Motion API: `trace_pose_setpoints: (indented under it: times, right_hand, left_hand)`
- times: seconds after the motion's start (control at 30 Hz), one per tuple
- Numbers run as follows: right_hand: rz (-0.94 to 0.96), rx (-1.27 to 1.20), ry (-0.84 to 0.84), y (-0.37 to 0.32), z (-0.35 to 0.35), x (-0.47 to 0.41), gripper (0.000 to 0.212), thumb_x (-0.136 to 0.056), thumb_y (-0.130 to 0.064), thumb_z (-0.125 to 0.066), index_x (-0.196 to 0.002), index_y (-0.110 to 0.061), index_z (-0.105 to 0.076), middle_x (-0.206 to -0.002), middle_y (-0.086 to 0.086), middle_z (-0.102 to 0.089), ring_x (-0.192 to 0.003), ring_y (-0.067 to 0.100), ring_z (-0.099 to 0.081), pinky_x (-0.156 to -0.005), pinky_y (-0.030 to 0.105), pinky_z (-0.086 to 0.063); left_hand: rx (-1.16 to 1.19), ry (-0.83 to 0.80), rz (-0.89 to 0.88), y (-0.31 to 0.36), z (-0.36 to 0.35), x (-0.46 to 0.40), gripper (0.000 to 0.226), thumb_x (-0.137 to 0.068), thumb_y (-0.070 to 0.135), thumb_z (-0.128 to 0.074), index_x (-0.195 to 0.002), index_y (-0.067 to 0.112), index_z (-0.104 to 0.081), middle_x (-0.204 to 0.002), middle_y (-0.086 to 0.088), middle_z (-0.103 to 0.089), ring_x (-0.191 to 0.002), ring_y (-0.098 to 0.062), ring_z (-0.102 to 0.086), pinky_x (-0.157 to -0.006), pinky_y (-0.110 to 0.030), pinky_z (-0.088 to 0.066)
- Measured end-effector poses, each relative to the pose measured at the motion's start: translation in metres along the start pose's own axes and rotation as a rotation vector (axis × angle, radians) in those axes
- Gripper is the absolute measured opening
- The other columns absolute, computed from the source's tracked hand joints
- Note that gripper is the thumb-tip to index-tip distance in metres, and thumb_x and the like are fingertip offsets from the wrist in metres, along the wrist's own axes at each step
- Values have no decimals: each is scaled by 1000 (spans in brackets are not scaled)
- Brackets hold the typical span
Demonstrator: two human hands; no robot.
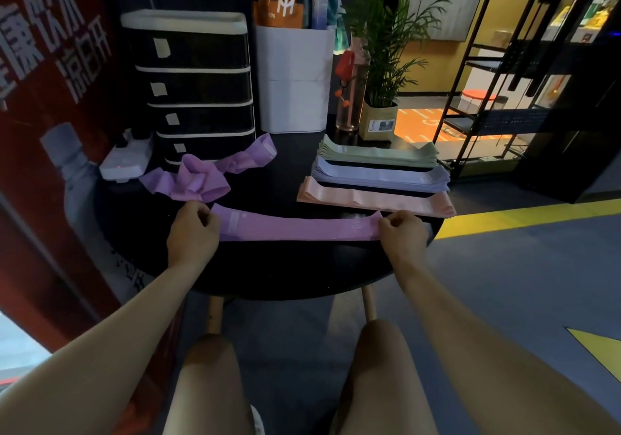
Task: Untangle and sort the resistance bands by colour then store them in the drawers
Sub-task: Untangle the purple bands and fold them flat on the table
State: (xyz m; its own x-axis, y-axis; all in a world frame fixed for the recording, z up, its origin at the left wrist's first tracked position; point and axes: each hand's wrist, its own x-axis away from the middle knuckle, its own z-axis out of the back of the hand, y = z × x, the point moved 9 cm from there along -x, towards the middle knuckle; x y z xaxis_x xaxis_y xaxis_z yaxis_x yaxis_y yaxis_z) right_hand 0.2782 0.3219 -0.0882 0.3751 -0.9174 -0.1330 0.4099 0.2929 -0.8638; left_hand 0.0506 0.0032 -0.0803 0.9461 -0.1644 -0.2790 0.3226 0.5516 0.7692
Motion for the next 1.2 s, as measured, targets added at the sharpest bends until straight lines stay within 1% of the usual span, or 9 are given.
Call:
trace_pose_setpoints:
  times: [0.2,0.43,0.57,0.63,0.73,0.8,0.87,1.0,1.2]
  right_hand:
    - [36,68,-16,1,-5,1,19,-88,-29,-59,-79,-13,-62,-82,3,-65,-81,21,-59,-79,35,-48]
    - [49,116,-18,-2,-4,2,6,-83,-18,-59,-84,-12,-61,-93,7,-64,-92,26,-59,-83,39,-49]
    - [318,281,83,-38,3,13,21,-83,-16,-61,-102,-7,-62,-110,11,-55,-107,29,-48,-89,37,-40]
    - [490,255,-6,-66,-14,26,23,-83,-17,-64,-105,-9,-62,-111,8,-54,-108,24,-48,-88,32,-40]
    - [681,304,-362,-93,-70,49,34,-84,-26,-67,-115,-14,-61,-119,4,-54,-112,19,-49,-91,26,-39]
    - [728,378,-569,-100,-102,64,49,-83,-32,-68,-127,-15,-54,-132,6,-48,-121,22,-44,-100,31,-37]
    - [779,442,-679,-107,-126,74,62,-80,-38,-70,-134,-17,-48,-138,6,-43,-129,24,-37,-108,36,-33]
    - [797,505,-782,-109,-156,80,71,-78,-43,-71,-139,-21,-42,-142,4,-41,-131,24,-38,-109,39,-32]
    - [829,426,-756,-106,-162,80,52,-84,-32,-66,-131,-14,-52,-130,6,-51,-120,25,-47,-103,32,-36]
  left_hand:
    - [-29,-9,-16,-2,-2,0,7,-89,14,-53,-88,9,-49,-94,-9,-53,-80,-21,-48,-68,-33,-34]
    - [-55,-7,-19,-4,-3,-4,11,-85,10,-57,-93,7,-51,-109,-16,-50,-82,-21,-46,-73,-33,-37]
    - [-29,-7,-33,1,-3,-2,18,-84,8,-58,-101,5,-54,-117,-17,-46,-92,-31,-52,-79,-32,-37]
    - [-11,-23,-52,2,-5,-2,23,-84,8,-58,-106,6,-55,-119,-16,-47,-99,-32,-54,-81,-30,-37]
    - [37,-80,-78,1,-10,-1,35,-86,7,-56,-121,11,-55,-126,-11,-52,-112,-25,-54,-90,-28,-38]
    - [64,-106,-92,1,-12,0,41,-86,6,-55,-126,14,-53,-131,-7,-52,-118,-21,-52,-94,-28,-37]
    - [69,-119,-104,1,-13,-1,43,-86,6,-53,-128,17,-54,-132,-5,-53,-120,-20,-51,-96,-28,-38]
    - [48,-129,-115,1,-14,-1,40,-87,7,-51,-126,17,-56,-132,-3,-55,-120,-21,-51,-94,-27,-37]
    - [44,-110,-89,-5,-12,-4,32,-87,8,-51,-117,16,-59,-125,-1,-57,-112,-19,-54,-88,-24,-38]
